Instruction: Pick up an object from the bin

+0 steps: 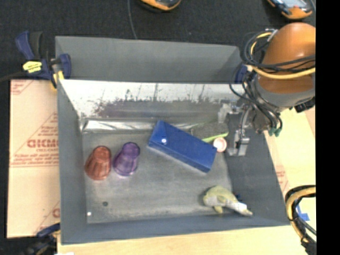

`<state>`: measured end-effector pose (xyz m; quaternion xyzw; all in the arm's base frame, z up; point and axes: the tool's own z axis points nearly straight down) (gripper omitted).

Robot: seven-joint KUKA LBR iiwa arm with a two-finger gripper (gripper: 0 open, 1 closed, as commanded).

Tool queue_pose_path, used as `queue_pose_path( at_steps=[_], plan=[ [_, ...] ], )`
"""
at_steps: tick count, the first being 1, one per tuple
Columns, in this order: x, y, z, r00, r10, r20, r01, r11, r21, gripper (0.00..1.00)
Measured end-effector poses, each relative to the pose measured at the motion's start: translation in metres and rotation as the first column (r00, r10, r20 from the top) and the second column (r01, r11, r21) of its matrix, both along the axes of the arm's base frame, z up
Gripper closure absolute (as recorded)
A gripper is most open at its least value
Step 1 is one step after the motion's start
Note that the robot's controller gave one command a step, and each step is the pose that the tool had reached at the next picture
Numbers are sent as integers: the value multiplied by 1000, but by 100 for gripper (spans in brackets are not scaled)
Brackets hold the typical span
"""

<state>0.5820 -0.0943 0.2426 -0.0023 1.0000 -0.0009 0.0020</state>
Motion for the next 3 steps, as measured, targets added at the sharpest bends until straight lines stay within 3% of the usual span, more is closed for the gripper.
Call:
queue_pose_path(
  at_steps=[1, 3],
  plan=[
    [0, 0, 0, 1000, 0, 0, 0, 1000, 0, 0],
    [-13, 40, 65, 982, 187, 7, -187, 982, -4, 0]
  ],
)
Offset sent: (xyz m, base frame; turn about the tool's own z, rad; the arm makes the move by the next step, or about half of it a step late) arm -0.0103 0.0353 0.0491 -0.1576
